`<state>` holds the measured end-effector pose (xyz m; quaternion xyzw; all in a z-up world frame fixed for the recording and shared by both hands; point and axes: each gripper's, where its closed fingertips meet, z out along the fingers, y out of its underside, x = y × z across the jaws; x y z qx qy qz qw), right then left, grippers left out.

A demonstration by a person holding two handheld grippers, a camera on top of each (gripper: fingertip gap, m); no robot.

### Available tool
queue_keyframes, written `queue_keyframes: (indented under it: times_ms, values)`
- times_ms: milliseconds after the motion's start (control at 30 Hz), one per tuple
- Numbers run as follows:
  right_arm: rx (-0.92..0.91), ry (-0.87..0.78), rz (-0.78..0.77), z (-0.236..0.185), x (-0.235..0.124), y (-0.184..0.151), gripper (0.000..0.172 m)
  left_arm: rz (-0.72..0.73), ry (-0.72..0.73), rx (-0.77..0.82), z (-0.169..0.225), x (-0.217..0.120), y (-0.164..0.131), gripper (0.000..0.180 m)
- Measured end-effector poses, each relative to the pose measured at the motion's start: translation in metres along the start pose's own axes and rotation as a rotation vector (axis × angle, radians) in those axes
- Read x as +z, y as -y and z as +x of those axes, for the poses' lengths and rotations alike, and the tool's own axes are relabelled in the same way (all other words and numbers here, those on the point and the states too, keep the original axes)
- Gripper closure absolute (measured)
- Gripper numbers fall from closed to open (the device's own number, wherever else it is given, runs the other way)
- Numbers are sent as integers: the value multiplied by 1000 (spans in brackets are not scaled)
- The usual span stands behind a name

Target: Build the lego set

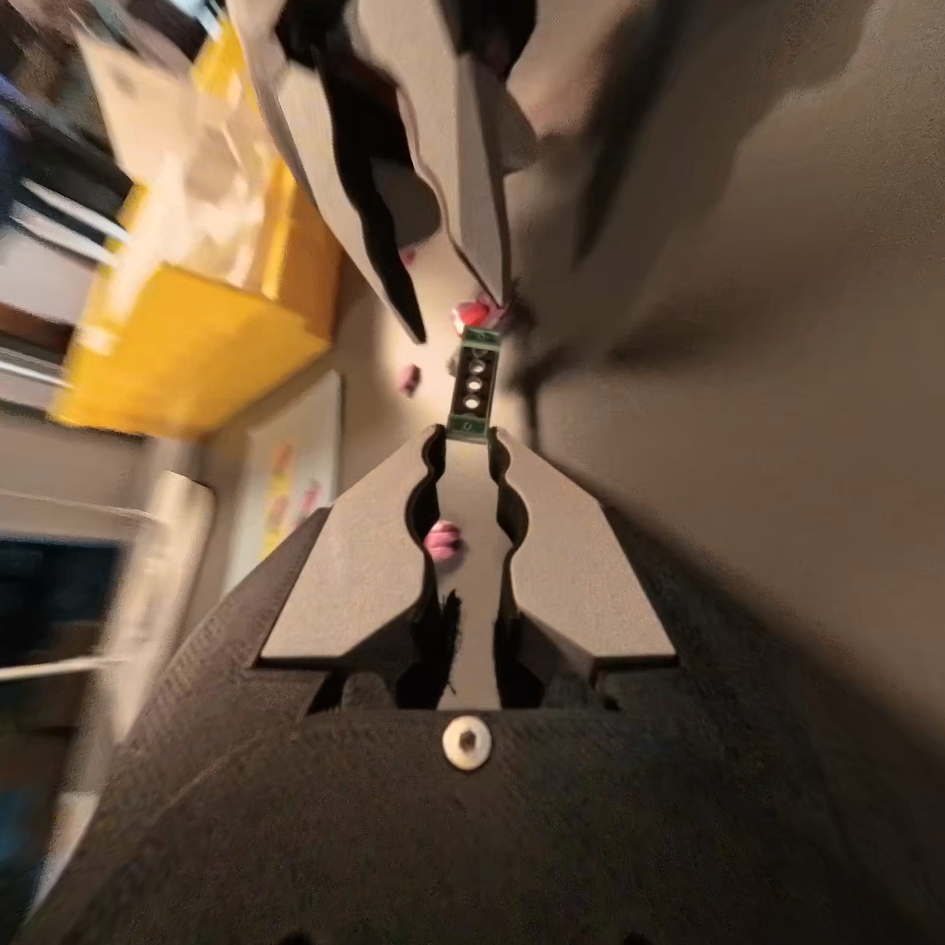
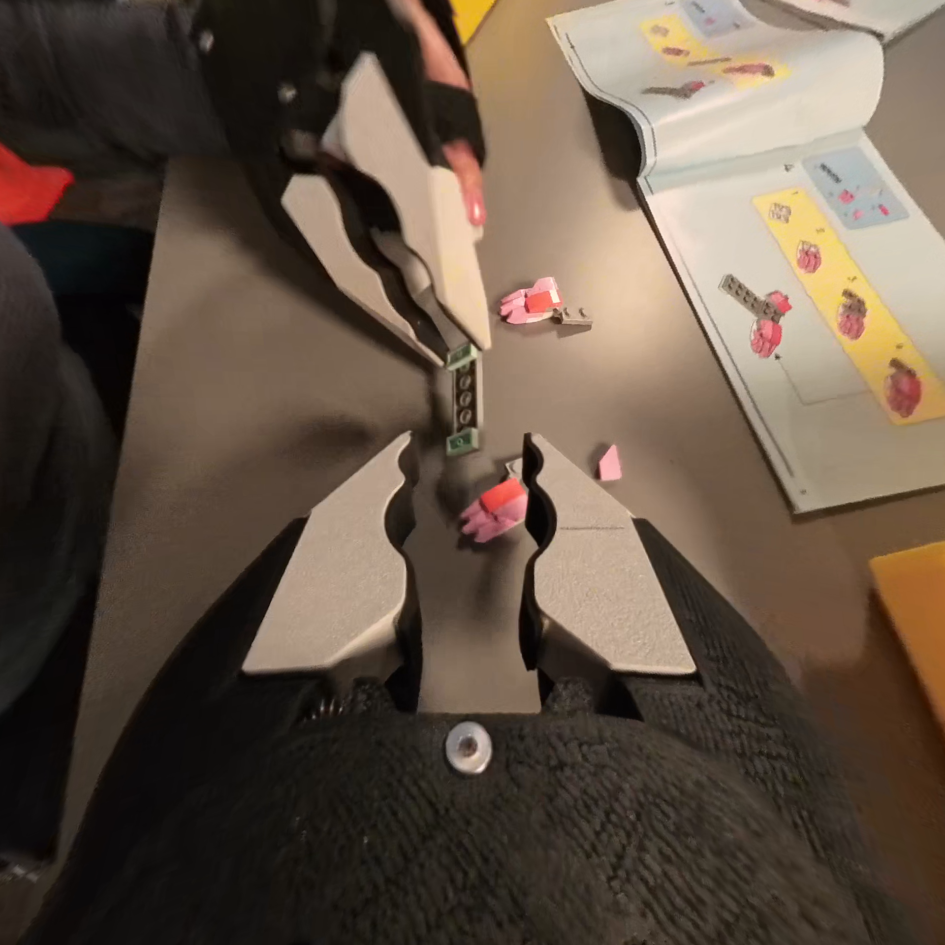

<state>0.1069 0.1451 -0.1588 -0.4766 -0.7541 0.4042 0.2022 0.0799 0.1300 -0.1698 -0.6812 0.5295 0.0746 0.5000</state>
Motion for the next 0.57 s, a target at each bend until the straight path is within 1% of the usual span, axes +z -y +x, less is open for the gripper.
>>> queue_keyframes:
  times_ms: [67,167,200,233,267,300,333,367,400,433,467,500,567]
  values:
    - [100,44,41,-6,4,3,133,35,109,204,-5,-6,6,165]
    - [191,112,100,-17,5,10,136,89,160,306,-3,-11,21,165]
    - [192,122,118,-20,5,14,144,101,177,334,-3,-13,25,166]
    - [186,122,133,-23,4,17,165,108,189,354,-3,-14,28,166]
    - [173,90,135,-23,4,19,167,117,187,354,-2,-15,29,166]
    - [149,26,125,-19,3,18,167,127,172,331,0,-15,29,165]
    - [112,-54,107,-14,3,17,167,122,147,277,0,-15,27,148]
    - [53,-153,68,-8,2,13,168,104,103,190,-1,-15,23,125]
    - [-33,-273,7,-2,0,9,168,103,64,67,-5,-16,21,97]
    - [-151,-393,-60,2,-2,6,168,116,23,-66,-11,-19,21,78]
    - [-295,-503,-134,3,-4,6,168,137,-5,-183,-18,-22,20,67]
    - [-450,-591,-217,1,-4,5,168,160,-19,-275,-26,-26,18,63]
    - [-732,-689,-354,-5,-1,7,168,203,2,-388,-41,-35,12,64]
